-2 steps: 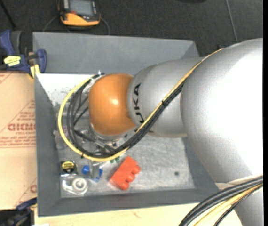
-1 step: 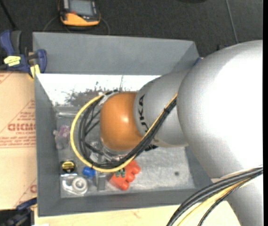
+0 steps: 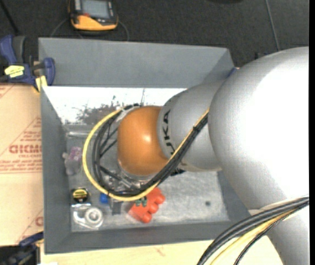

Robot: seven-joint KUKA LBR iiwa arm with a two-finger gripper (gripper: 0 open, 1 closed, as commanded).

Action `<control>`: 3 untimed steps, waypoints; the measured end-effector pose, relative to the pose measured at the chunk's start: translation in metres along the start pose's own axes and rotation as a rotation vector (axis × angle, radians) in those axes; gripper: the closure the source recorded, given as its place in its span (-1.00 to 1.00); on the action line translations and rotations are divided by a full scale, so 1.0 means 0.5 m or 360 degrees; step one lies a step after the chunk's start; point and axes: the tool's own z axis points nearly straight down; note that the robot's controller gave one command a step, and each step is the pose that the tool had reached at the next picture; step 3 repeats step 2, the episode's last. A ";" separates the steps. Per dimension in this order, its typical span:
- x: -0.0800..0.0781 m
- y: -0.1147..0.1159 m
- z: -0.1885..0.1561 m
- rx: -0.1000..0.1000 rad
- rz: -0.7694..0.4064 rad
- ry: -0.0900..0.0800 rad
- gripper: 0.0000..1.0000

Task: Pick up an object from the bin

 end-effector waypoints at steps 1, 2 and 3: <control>-0.027 -0.019 -0.201 0.0003 0.0030 -0.0007 1.00; -0.043 -0.021 -0.317 0.0008 -0.0002 -0.0006 1.00; -0.043 -0.021 -0.317 0.0008 -0.0002 -0.0006 1.00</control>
Offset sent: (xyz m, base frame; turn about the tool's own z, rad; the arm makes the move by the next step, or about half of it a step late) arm 0.0111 -0.0097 0.0952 0.0169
